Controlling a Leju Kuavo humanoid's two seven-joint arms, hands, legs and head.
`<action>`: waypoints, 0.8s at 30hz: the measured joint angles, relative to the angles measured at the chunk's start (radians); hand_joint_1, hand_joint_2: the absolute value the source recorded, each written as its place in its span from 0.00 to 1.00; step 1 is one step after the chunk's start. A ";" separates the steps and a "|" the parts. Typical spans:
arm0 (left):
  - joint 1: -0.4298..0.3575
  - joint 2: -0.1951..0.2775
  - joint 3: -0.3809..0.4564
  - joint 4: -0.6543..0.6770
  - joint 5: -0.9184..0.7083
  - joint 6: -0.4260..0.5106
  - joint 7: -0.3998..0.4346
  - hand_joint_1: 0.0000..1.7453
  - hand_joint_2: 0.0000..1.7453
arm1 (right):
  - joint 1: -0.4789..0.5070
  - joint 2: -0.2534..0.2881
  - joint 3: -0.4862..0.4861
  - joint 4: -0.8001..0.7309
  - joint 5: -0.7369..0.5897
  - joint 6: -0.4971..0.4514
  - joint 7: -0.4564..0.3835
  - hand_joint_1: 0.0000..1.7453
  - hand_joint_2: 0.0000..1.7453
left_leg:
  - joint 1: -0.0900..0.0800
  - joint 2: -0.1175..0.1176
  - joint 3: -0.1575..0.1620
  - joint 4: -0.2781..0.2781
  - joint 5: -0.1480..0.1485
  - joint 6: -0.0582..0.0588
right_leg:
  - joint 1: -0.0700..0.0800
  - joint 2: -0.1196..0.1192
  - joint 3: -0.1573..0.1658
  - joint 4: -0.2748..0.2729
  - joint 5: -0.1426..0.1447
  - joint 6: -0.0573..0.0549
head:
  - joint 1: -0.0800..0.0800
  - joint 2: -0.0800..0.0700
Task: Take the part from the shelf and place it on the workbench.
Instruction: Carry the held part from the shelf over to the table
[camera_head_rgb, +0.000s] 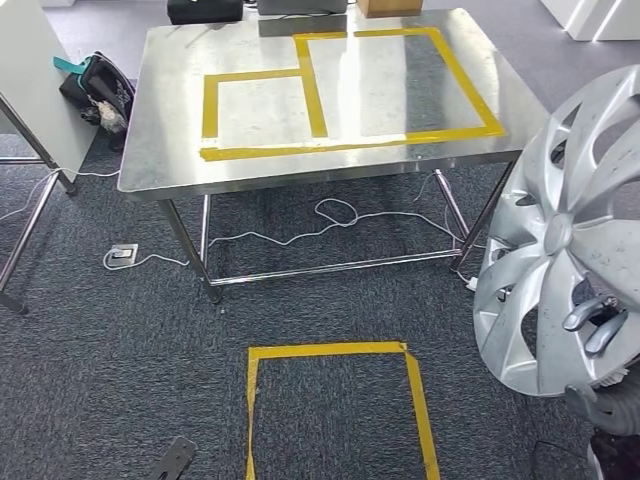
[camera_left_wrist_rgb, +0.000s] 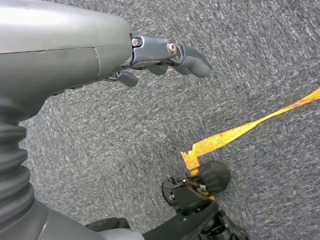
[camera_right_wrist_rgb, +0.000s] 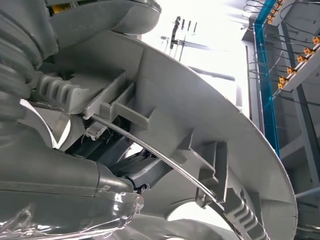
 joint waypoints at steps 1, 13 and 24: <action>0.000 0.000 0.000 0.000 0.000 0.000 -0.001 0.00 1.00 | 0.002 0.000 0.000 0.000 0.000 0.000 0.000 1.00 1.00 | 0.000 0.000 0.000 0.000 0.000 0.001 | 0.000 0.000 0.002 0.000 0.001 0.002 | 0.000 0.000; 0.000 0.006 0.000 0.000 0.008 -0.044 -0.020 0.00 1.00 | 0.006 0.010 0.001 -0.017 0.029 -0.028 -0.020 1.00 1.00 | 0.004 -0.005 0.022 -0.043 0.015 0.032 | -0.005 0.028 -0.008 0.023 -0.016 0.025 | 0.002 0.000; -0.004 0.016 0.001 0.000 0.005 -0.047 -0.019 0.00 1.00 | 0.023 0.014 0.005 -0.016 0.036 -0.029 -0.024 1.00 1.00 | 0.024 -0.043 0.017 0.004 -0.013 -0.025 | -0.043 0.092 -0.040 0.047 0.000 0.053 | 0.020 0.000</action>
